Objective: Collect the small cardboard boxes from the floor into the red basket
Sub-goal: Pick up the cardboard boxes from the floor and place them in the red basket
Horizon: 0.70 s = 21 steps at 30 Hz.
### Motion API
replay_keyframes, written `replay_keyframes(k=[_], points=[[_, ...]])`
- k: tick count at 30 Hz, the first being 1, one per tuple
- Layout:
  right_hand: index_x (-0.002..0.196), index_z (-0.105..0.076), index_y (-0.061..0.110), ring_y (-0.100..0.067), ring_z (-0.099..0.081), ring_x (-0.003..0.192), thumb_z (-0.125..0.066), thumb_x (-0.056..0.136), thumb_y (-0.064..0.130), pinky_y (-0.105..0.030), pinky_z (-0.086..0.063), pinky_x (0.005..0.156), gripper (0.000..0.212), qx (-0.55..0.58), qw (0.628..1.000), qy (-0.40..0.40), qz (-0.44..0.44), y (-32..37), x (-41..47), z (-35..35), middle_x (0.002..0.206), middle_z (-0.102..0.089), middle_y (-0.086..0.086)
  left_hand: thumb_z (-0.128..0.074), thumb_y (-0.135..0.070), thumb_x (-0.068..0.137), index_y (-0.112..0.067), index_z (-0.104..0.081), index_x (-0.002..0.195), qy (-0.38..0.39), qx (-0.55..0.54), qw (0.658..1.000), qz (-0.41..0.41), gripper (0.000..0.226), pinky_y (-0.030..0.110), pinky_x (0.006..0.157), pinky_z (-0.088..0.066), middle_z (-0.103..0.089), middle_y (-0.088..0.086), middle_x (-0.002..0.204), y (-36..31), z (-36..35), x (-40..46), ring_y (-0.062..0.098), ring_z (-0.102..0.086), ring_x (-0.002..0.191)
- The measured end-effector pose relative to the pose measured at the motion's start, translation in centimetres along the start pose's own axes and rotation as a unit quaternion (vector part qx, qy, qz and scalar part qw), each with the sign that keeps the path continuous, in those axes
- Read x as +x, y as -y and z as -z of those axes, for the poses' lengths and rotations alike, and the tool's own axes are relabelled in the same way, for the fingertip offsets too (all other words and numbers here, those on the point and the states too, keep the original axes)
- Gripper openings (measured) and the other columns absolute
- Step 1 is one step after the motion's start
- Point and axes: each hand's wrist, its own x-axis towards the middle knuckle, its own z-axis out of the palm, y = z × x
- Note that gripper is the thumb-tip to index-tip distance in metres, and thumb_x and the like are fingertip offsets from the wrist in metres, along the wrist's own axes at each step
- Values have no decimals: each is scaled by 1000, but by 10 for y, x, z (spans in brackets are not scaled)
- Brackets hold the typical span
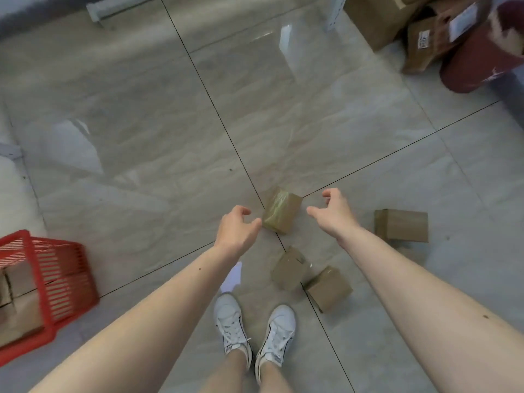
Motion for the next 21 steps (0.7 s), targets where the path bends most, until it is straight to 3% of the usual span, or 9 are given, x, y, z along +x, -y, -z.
replay_keyframes(k=[7,12,14,17,19,21], points=[[149,-35,16,-29,-43,138,-67,89,31,-36,-36,109,70,-66,997,20,18,-73,133,-73,155,-38,-8,-60,-34,90,-24,-33,147,48,-34,996,66,64,43,105,-45,-44,12,146,79,-90,114,33,-52,126],[152,-29,15,-27,-37,143,-66,91,29,-34,-33,113,73,-77,995,29,56,-104,212,-121,158,-32,-9,-62,-38,86,-29,-20,152,56,-46,993,96,79,45,104,-46,-42,10,146,115,-138,187,35,-55,122],[153,-28,15,-29,-40,141,-64,91,33,-40,-36,114,74,-75,995,37,59,-106,230,-131,158,-33,-9,-61,-37,87,-26,-16,153,57,-46,993,93,81,44,101,-49,-49,7,136,119,-147,207,35,-57,117],[152,-30,19,-29,-48,133,-61,91,38,-49,-45,108,71,-54,997,40,50,-114,253,-147,152,-42,-8,-59,-33,89,-18,-29,144,58,-54,993,93,64,37,83,-52,-55,2,101,125,-165,232,30,-58,92],[150,-34,19,-29,-52,128,-60,92,38,-51,-48,104,67,-50,997,38,47,-118,260,-154,147,-45,-8,-59,-34,88,-15,-42,126,58,-63,992,97,46,33,70,-46,-60,8,101,127,-173,239,27,-53,80],[147,-37,19,-30,-54,123,-59,92,39,-51,-49,103,62,-47,997,34,41,-117,260,-156,143,-47,-9,-60,-34,88,-16,-46,117,47,-61,992,96,37,33,70,-45,-61,9,104,129,-175,239,26,-54,80]])
